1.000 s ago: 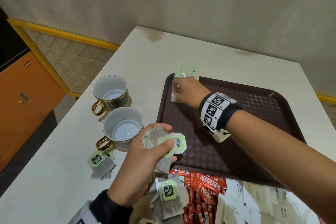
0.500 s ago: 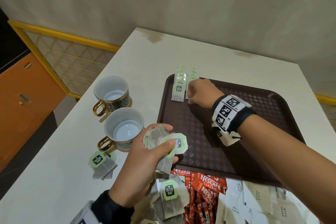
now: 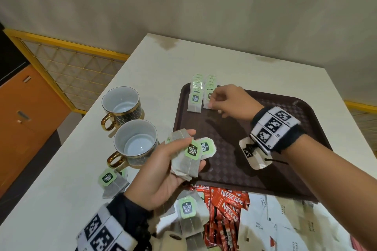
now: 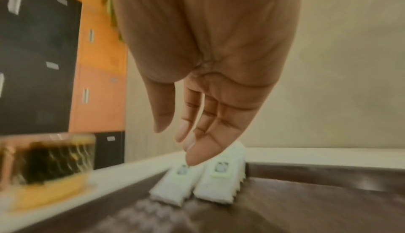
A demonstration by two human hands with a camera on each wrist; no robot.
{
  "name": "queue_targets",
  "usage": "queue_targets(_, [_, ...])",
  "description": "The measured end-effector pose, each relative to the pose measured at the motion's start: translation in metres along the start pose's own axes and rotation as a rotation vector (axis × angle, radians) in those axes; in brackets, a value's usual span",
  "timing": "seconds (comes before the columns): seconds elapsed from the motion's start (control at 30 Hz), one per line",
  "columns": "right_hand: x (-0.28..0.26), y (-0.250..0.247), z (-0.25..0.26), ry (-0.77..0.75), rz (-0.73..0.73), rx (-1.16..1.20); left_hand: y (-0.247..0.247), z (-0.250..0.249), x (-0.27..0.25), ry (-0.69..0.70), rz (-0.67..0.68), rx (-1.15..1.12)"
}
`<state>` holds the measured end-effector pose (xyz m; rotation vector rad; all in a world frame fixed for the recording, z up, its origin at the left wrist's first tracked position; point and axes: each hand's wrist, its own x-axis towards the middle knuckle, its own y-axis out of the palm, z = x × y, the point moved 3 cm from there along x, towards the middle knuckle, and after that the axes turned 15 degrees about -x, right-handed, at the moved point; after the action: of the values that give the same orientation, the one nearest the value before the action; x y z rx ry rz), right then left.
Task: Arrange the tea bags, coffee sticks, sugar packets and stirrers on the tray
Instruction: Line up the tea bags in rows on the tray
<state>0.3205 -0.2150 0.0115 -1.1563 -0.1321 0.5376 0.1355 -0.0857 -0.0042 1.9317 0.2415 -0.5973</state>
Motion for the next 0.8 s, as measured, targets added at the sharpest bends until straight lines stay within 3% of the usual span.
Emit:
queue_targets(0.13, [-0.054,-0.014,0.022,-0.037,0.097,0.357,0.008,-0.004,0.003,-0.019,0.060,-0.059])
queue_targets(0.23, [-0.081,-0.009,0.030,-0.077,0.255,0.412,0.013,-0.004,0.003,0.011,0.111,-0.032])
queue_targets(0.3, [-0.089,-0.004,0.028,-0.075,0.283,0.471,0.014,-0.004,0.002,0.038,0.121,-0.010])
queue_targets(0.53, [-0.100,-0.036,0.019,0.018,-0.043,0.552,0.012,0.002,-0.002,0.098,0.088,0.015])
queue_targets(0.63, [-0.111,-0.062,0.022,-0.069,-0.139,0.457,0.009,-0.001,0.000,0.155,0.057,0.027])
queue_targets(0.8, [-0.127,-0.049,0.045,-0.307,0.202,0.434,0.011,-0.004,0.001,0.236,0.076,0.070])
